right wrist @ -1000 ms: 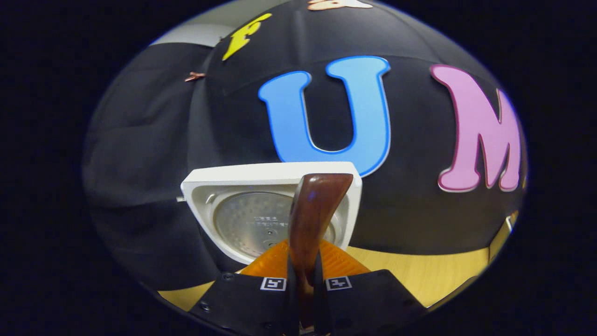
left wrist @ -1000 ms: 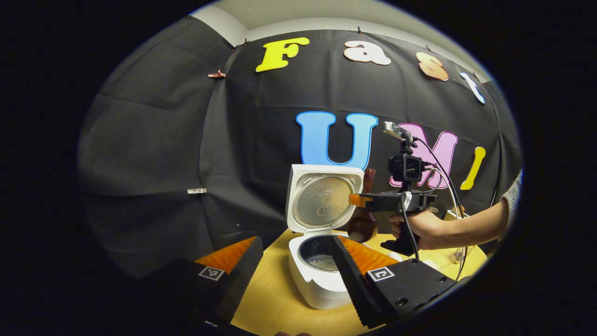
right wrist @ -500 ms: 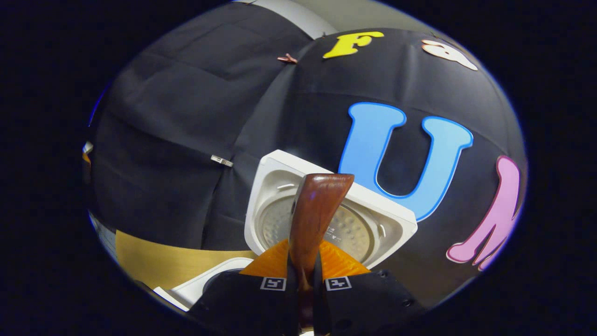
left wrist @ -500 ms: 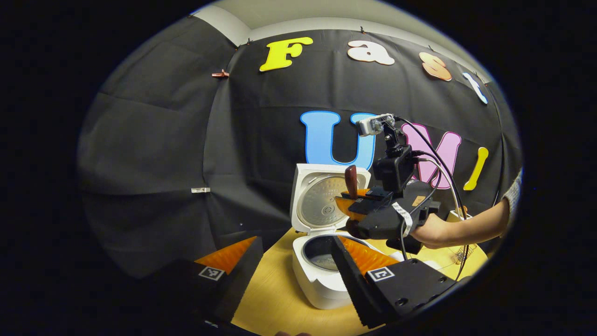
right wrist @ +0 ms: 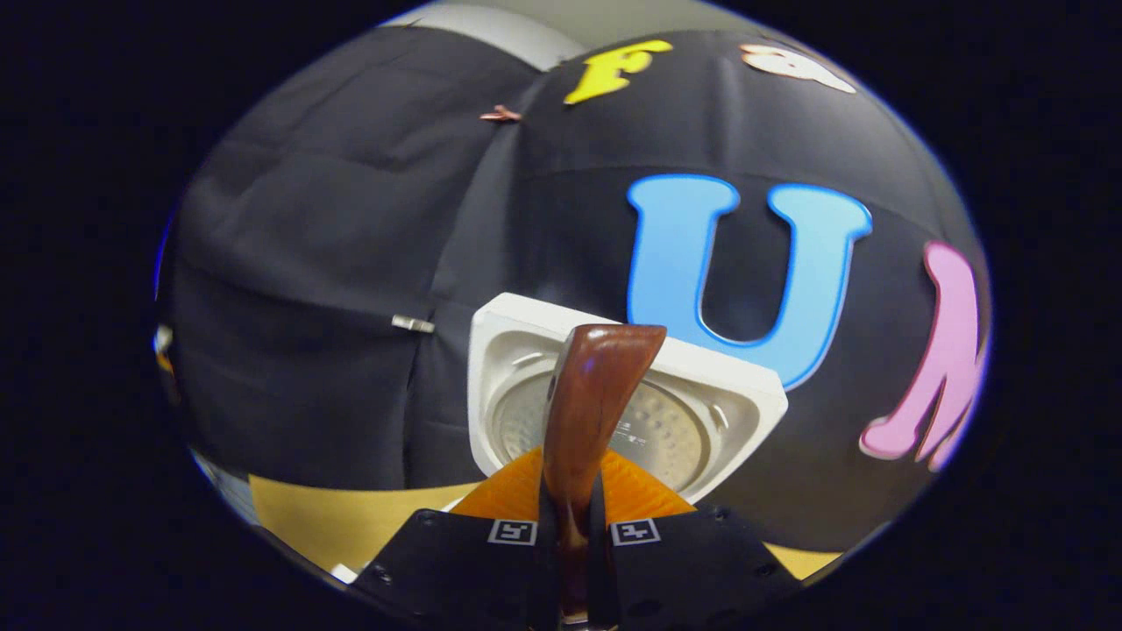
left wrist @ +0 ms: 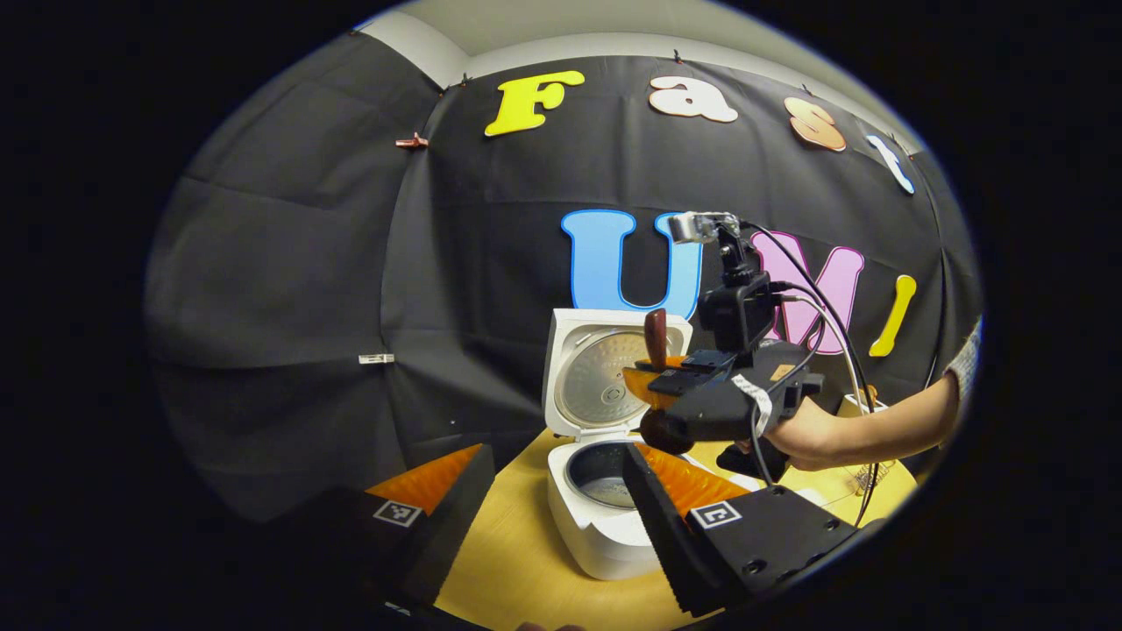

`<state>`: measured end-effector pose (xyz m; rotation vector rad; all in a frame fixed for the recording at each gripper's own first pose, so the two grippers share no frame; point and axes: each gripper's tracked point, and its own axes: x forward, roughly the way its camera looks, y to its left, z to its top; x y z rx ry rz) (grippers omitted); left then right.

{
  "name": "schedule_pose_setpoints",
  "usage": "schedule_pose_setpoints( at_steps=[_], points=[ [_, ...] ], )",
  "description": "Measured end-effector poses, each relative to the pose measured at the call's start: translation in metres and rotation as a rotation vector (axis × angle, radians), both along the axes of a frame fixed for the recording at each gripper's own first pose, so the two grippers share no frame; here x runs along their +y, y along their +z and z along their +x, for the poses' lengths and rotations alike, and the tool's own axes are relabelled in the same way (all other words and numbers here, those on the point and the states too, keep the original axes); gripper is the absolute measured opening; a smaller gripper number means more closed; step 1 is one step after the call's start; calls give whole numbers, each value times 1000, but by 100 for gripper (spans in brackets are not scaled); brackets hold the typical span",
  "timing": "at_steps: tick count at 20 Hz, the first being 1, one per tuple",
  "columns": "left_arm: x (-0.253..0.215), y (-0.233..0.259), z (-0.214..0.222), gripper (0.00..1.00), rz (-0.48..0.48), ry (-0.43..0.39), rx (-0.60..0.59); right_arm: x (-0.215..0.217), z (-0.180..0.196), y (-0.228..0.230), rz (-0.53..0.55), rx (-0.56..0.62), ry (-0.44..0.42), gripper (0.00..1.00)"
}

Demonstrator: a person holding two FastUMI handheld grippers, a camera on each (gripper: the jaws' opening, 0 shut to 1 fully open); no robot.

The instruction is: Close the left gripper, press the button to open the rice cooker; take a wooden spoon from the chopstick holder with the right hand, scoop a spoonful of rice and pour it into the rice cooker, then put the wooden spoon back into the chopstick holder.

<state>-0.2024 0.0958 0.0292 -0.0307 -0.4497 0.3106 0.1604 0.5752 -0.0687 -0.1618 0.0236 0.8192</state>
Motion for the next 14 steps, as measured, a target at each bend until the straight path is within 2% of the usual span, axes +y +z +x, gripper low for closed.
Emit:
schedule_pose_setpoints(
  at_steps=[3,4,6,11,12,14],
  points=[
    [-3,0,-2,95,-3,1,0,-16,14,0,135,183,-45,16],
    [-6,0,-2,95,3,-1,0,-29,21,2,229,286,-74,16],
    [-11,2,-1,95,15,-6,1,-42,30,6,342,403,-104,16],
    [-29,7,2,95,34,-32,2,-83,40,26,559,551,-140,16],
    [-35,9,2,95,42,-39,2,-102,42,30,647,630,-134,16],
    [-43,11,6,95,54,-54,5,-128,44,34,756,714,-148,16]
  ],
)
